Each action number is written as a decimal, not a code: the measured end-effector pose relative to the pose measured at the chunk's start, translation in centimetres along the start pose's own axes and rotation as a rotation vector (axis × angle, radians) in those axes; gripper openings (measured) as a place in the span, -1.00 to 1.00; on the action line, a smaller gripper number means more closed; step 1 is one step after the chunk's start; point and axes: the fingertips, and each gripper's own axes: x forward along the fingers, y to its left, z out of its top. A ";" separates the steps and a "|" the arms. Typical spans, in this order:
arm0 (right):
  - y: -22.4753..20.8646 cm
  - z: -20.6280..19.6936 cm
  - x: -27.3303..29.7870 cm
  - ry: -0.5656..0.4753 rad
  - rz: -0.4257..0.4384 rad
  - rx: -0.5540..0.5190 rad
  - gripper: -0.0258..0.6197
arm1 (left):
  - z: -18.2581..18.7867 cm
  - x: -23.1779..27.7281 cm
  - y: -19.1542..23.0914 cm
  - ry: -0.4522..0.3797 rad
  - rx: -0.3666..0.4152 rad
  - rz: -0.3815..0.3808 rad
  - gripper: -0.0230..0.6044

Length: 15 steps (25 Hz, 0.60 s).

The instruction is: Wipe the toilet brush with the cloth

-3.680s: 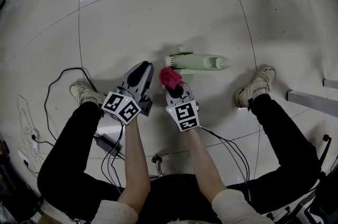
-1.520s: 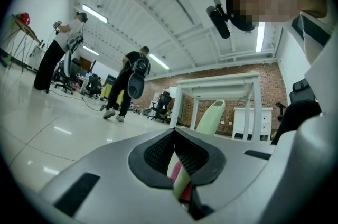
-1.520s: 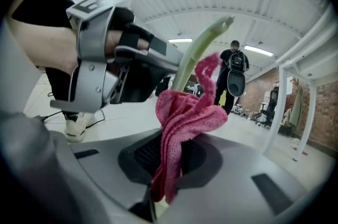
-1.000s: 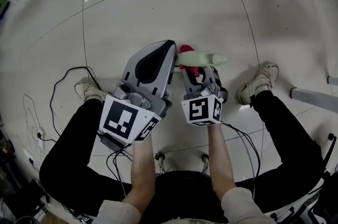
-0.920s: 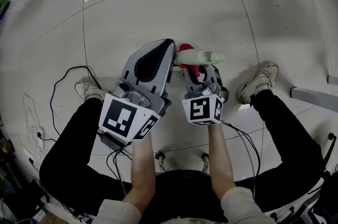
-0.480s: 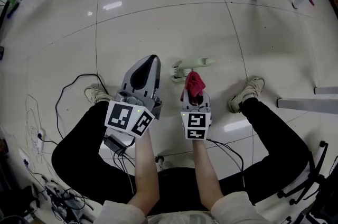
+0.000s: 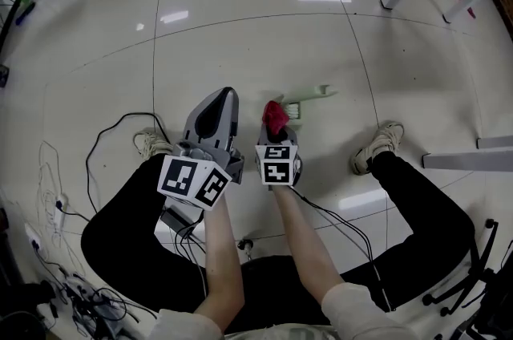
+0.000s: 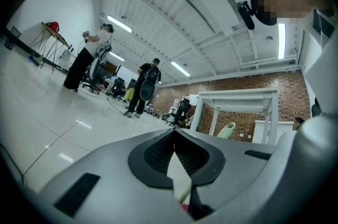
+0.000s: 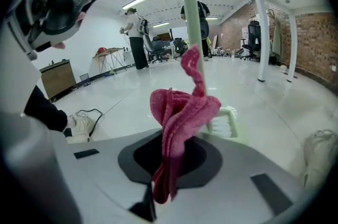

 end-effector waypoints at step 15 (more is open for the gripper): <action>1.3 9.9 -4.5 -0.220 -0.009 -0.043 -0.82 | 0.1 -0.1 1.2 0.014 0.003 0.028 -0.91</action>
